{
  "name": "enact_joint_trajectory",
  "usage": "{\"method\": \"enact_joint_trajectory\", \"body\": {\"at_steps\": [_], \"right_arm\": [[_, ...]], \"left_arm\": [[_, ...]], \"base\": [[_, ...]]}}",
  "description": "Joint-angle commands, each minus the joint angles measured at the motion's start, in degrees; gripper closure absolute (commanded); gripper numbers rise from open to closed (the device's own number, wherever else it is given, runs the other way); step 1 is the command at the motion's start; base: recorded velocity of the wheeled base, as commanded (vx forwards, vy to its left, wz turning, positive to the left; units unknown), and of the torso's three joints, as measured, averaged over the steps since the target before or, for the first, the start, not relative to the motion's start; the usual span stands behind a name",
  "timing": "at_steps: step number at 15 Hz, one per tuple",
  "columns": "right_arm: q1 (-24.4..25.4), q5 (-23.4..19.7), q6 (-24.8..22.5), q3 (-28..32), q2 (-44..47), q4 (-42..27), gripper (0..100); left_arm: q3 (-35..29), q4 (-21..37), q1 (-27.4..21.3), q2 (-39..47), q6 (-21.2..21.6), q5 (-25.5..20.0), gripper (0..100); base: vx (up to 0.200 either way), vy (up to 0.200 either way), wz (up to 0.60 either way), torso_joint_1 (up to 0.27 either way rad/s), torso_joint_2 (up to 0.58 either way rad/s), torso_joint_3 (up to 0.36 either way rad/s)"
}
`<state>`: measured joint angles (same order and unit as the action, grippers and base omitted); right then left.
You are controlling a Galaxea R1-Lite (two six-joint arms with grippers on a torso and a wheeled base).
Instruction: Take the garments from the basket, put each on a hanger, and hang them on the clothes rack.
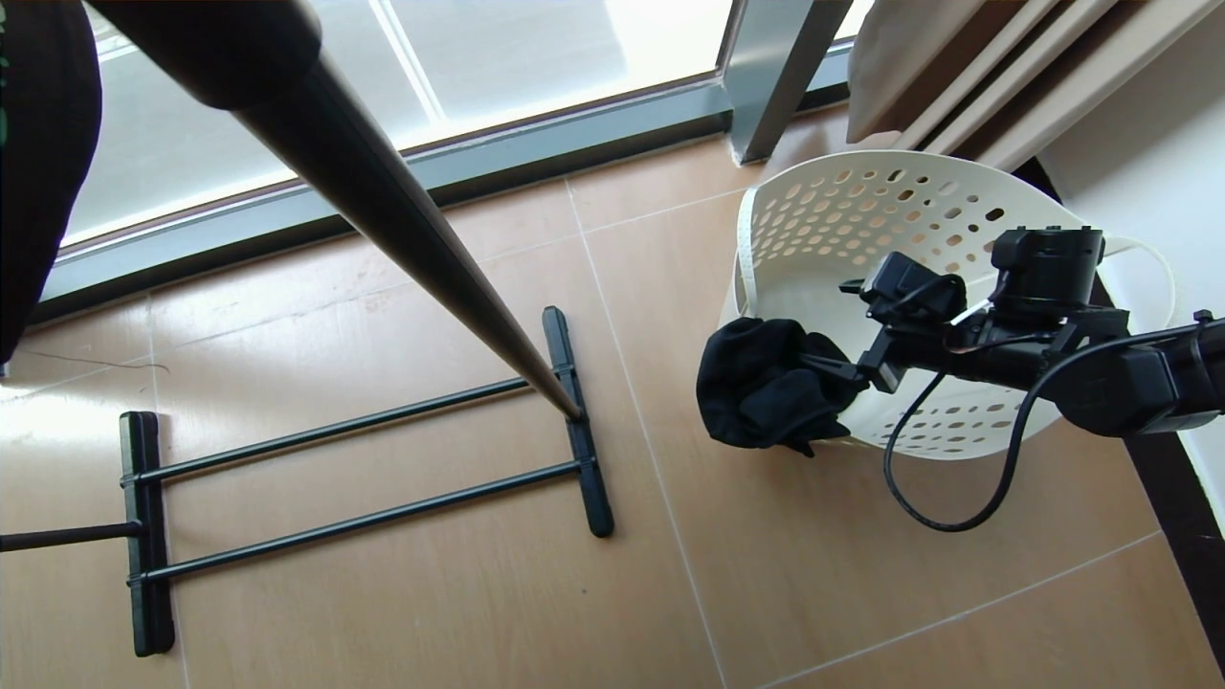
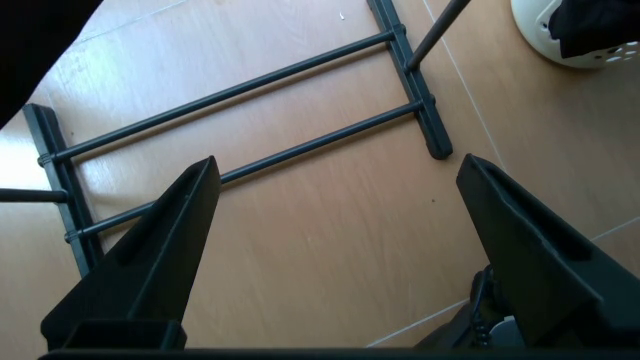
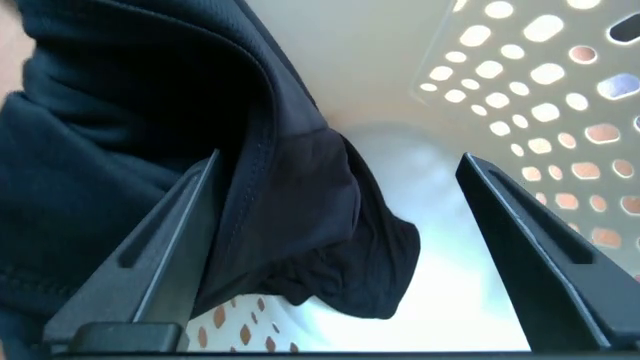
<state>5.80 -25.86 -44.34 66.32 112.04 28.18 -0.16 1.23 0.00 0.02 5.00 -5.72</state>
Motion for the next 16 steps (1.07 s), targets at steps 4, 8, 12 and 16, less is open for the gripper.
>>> {"method": "enact_joint_trajectory", "body": {"at_steps": [4, 8, 12, 16], "right_arm": [[1.67, 1.16, -0.05, 3.64, 2.83, 0.12, 0], [2.2, 1.42, 0.13, 6.02, 5.03, 0.12, 0], [2.55, 1.77, 0.22, 6.72, 5.73, 0.12, 100], [2.28, 2.57, 0.74, 6.46, 4.15, 0.12, 100]], "left_arm": [[-0.02, 0.0, 0.0, -0.02, 0.01, 0.0, 0], [-0.02, 0.0, 0.0, -0.02, 0.01, 0.0, 0], [-0.02, 0.0, 0.0, -0.02, 0.01, 0.0, 0], [-0.02, 0.0, 0.0, -0.02, 0.01, 0.0, 0]], "base": [[0.0, 0.0, 0.0, 0.0, 0.0, 0.0], [0.0, 0.0, 0.0, 0.0, 0.0, 0.0], [0.0, 0.0, 0.0, 0.0, 0.0, 0.0], [0.0, 0.0, 0.0, 0.0, 0.0, 0.0]]}}
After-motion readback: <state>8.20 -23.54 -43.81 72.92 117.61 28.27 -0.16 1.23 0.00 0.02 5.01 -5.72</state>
